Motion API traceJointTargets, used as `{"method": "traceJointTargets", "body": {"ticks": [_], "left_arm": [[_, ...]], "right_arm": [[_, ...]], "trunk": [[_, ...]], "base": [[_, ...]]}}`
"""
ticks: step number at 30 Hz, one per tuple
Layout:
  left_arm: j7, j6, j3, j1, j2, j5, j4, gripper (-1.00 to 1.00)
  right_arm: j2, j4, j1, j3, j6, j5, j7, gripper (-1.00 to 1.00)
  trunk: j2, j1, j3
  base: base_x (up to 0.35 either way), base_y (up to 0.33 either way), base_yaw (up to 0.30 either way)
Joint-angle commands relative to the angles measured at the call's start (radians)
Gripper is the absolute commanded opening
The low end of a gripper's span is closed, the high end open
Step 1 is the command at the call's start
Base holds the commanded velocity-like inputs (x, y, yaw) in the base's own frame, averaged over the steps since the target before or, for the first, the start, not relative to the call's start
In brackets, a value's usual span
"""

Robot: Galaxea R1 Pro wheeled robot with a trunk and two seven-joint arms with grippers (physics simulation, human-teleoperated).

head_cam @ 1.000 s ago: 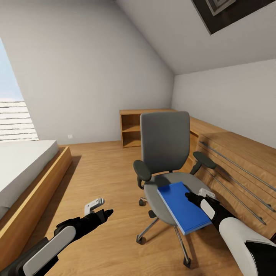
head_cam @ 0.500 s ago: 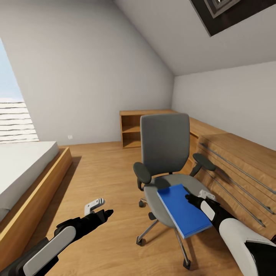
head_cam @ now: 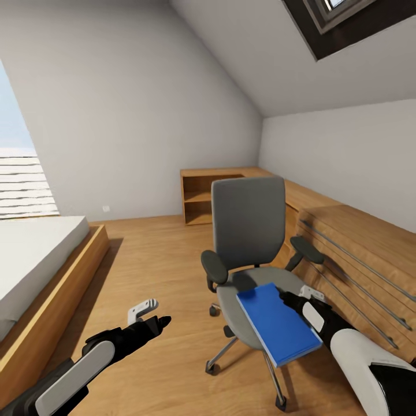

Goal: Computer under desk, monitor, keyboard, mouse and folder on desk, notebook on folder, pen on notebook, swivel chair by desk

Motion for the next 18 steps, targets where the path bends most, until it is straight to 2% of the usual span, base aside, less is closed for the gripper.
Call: {"method": "traceJointTargets", "body": {"ticks": [1, 6, 11, 12, 15, 16, 18], "left_arm": [[0.006, 0.000, -0.001, -0.001, 0.000, 0.005, -0.001, 1.00], [0.009, 0.000, -0.002, -0.001, 0.000, 0.005, -0.001, 1.00], [0.011, 0.000, -0.002, -0.001, 0.000, 0.005, -0.001, 1.00], [0.011, 0.000, -0.002, -0.001, 0.000, 0.005, -0.001, 1.00], [0.010, 0.000, -0.002, -0.001, 0.000, 0.005, -0.001, 1.00], [0.010, 0.000, -0.002, -0.001, 0.000, 0.005, -0.001, 1.00], [0.010, 0.000, -0.002, -0.001, 0.000, 0.005, -0.001, 1.00]], "right_arm": [[0.000, -0.004, 0.000, -0.004, 0.006, -0.005, -0.003, 1.00], [-0.001, -0.022, 0.001, -0.005, 0.004, -0.005, -0.001, 1.00], [0.000, -0.155, 0.019, -0.005, 0.009, -0.006, -0.003, 1.00], [0.001, -0.219, 0.049, -0.004, 0.014, -0.006, -0.004, 1.00], [0.002, -0.330, 0.114, -0.003, 0.028, -0.006, -0.006, 1.00], [0.003, -0.415, 0.160, -0.003, 0.045, -0.006, -0.008, 1.00], [0.009, -0.508, 0.204, -0.002, 0.071, -0.006, -0.011, 1.00]], "trunk": [[0.007, -0.004, 0.002], [0.042, -0.023, 0.018], [0.077, -0.042, 0.033], [0.084, -0.046, 0.037], [0.105, -0.058, 0.046], [0.112, -0.062, 0.049], [0.126, -0.069, 0.055]], "base": [[0.000, 0.000, 0.000], [0.000, 0.000, 0.000], [0.000, 0.000, 0.000], [0.000, 0.000, 0.000], [0.000, 0.000, 0.000], [0.000, 0.000, 0.000], [0.000, 0.000, 0.000]]}}
